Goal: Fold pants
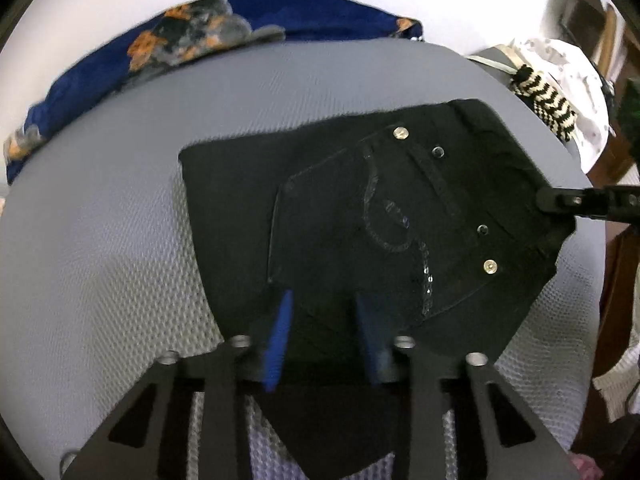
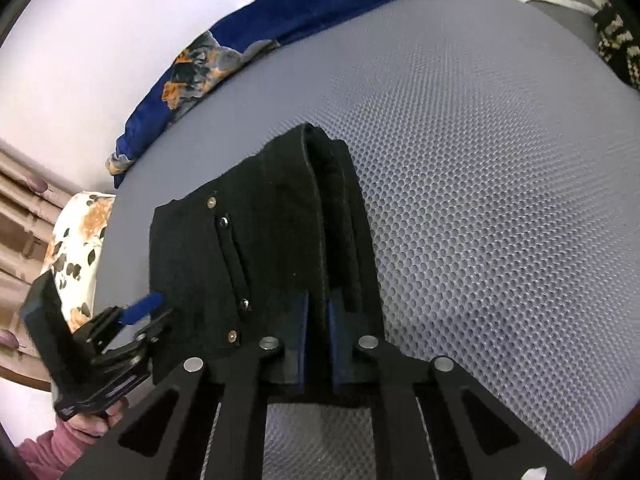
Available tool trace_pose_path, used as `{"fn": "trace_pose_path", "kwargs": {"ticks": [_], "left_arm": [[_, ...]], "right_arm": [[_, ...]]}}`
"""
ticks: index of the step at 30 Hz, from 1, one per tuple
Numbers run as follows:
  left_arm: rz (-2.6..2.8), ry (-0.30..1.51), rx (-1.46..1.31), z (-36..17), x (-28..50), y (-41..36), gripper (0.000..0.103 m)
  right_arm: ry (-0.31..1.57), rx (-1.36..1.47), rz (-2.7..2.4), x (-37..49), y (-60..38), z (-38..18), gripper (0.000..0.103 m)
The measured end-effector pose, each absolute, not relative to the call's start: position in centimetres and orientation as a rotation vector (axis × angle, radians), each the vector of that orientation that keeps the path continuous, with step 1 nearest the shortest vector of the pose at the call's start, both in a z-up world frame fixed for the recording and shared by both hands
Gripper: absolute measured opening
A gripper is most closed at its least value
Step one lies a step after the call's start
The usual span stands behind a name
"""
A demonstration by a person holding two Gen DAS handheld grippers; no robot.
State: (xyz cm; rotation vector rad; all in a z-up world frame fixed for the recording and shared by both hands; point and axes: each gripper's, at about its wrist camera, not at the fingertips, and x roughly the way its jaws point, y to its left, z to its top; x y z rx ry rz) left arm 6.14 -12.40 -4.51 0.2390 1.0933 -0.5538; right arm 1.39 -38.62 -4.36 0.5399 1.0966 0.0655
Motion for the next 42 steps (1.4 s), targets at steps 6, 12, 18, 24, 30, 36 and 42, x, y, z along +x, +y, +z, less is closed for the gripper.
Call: {"fn": "trace_pose_path", "kwargs": {"ticks": [6, 12, 18, 24, 30, 36, 42], "left_arm": [[-0.555, 1.127, 0.237, -5.2, 5.8, -12.2, 0.021], [-0.546, 1.124, 0.244, -5.1, 5.6, -12.4, 0.021], [-0.532, 1.113, 0.254, -4.9, 5.5, -12.4, 0.022], [-0.538, 1.112, 0.239, -4.4, 5.2, -12.1, 0.039], [-0.541, 1.094, 0.195, -3.2, 5.5, -10.9, 0.049], [-0.520, 1.109, 0.073, -2.6, 6.8, -7.9, 0.054], [-0.527, 1.191, -0.088, -4.0, 8.5, -5.3, 0.054]], "right_arm": [[1.116, 0.522, 0.032, 0.7, -38.7, -5.4, 0.008], [1.125, 0.508, 0.032, 1.4, -38.8, -6.2, 0.012], [1.120, 0.468, 0.027, 1.7, -38.4, -5.7, 0.015], [1.120, 0.450, 0.009, 1.8, -39.0, -5.5, 0.034], [1.130, 0.466, 0.030, 2.0, -39.6, -5.5, 0.043], [1.135, 0.506, 0.106, 2.4, -40.3, -5.6, 0.045], [1.158, 0.613, 0.241, 3.1, -41.9, -6.8, 0.048]]}}
